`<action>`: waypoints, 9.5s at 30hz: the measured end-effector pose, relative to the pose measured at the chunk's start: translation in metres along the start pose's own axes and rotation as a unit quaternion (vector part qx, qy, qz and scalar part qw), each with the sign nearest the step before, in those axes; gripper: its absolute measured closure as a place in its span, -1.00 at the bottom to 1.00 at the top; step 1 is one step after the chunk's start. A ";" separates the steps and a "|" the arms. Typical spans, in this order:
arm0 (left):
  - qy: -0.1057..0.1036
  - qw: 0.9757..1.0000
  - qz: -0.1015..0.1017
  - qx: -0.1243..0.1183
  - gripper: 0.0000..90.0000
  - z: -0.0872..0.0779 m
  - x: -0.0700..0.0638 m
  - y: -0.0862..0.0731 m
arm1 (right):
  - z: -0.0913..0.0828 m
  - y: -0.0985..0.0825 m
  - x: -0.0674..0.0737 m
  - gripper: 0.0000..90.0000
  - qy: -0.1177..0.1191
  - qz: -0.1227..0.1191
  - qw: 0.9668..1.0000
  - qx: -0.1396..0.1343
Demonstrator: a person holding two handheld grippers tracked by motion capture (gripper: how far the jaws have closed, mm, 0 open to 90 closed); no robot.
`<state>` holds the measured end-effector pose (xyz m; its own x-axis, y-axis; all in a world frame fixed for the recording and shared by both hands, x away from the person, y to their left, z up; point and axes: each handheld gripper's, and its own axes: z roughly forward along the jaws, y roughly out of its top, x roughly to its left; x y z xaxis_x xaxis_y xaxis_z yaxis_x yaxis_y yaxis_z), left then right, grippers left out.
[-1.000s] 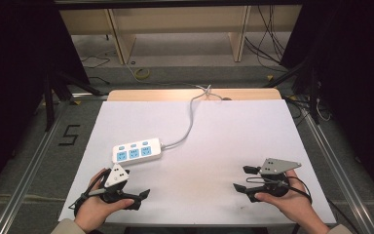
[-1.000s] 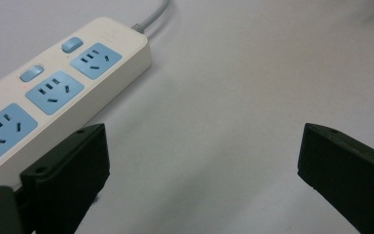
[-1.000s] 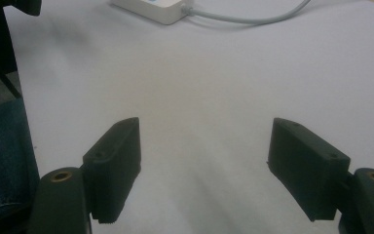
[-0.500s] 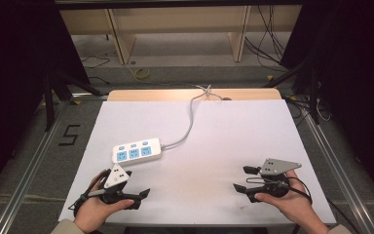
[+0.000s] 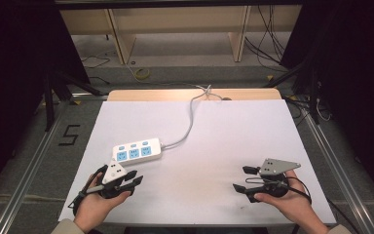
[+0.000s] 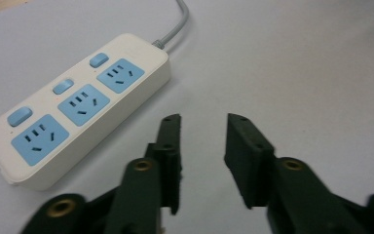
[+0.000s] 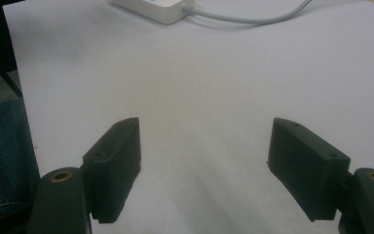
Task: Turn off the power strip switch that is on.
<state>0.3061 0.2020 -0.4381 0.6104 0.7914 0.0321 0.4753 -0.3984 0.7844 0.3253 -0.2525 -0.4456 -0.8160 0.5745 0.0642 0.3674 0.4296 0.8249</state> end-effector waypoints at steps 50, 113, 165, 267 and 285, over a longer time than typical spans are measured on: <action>0.042 0.998 -0.021 0.042 1.00 0.023 0.035 0.025 | 0.002 0.000 0.000 -0.37 -0.002 -0.001 1.000 0.004; 0.079 0.994 -0.041 0.070 1.00 0.045 0.074 0.040 | 0.003 0.000 0.000 -0.37 -0.002 -0.003 1.000 0.006; 0.096 0.990 -0.032 0.100 1.00 0.070 0.096 0.068 | 0.003 0.000 0.000 -0.37 -0.003 -0.003 1.000 0.007; 0.072 0.968 -0.011 0.240 1.00 0.116 0.103 0.085 | 0.004 -0.001 0.000 -0.37 0.000 -0.005 1.000 0.013; 0.073 0.966 -0.010 0.249 1.00 0.115 0.107 0.084 | 0.005 0.000 0.000 -0.37 0.000 -0.005 1.000 0.013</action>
<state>0.4845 0.2003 -0.4405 0.5197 0.8435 0.1355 0.7539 -0.5274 0.3918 0.3268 -0.2493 -0.4484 -0.8200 0.5696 0.0555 0.3699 0.4536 0.8108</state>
